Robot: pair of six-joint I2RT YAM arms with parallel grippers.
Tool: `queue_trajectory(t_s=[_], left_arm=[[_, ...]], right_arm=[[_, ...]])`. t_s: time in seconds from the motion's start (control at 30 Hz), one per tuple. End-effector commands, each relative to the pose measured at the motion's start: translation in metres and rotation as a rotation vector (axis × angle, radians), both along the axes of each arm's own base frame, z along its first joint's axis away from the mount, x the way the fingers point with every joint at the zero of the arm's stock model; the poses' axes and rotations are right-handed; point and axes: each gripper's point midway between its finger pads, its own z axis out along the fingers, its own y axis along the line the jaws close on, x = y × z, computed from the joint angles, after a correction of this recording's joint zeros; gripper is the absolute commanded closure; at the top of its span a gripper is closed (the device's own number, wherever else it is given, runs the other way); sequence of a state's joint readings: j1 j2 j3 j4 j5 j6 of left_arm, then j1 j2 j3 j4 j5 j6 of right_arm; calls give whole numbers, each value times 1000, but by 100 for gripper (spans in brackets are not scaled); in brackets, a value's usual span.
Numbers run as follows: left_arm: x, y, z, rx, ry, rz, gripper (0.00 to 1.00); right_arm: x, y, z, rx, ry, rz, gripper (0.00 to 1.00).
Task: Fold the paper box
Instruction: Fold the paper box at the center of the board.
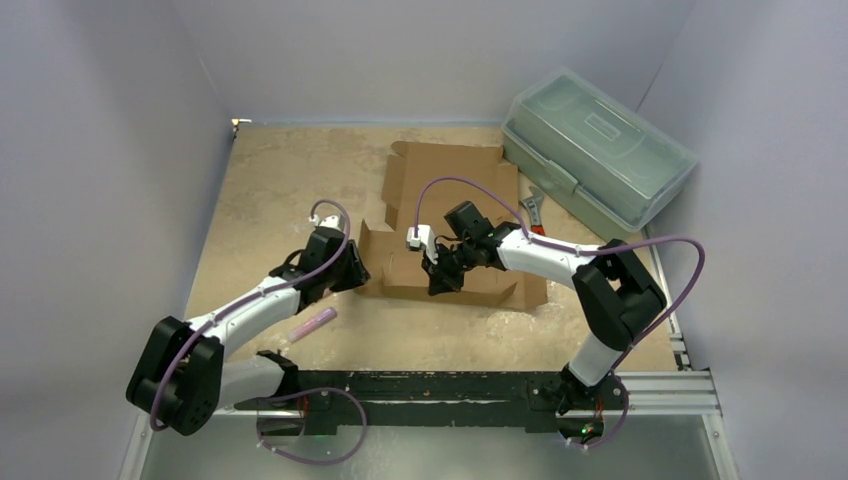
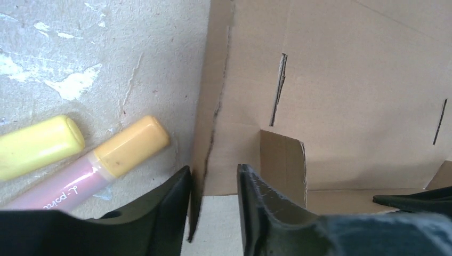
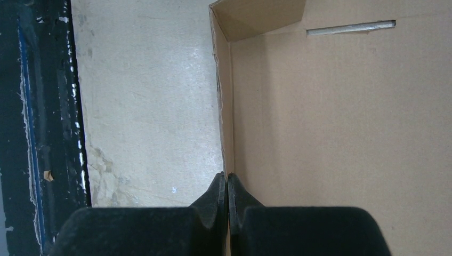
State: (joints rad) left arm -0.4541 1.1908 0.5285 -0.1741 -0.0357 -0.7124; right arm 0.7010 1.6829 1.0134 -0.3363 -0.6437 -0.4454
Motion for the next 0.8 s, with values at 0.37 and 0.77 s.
queue_trajectory(t_s=[0.37,0.77], left_arm=[[18,-30,60,-136,-122,-75,93],[13,-49,81,-240,-140,-135,91]], right_arm=[[6,13,9,6,-50,7,100],[8,14,10,3,-63,-1,100]])
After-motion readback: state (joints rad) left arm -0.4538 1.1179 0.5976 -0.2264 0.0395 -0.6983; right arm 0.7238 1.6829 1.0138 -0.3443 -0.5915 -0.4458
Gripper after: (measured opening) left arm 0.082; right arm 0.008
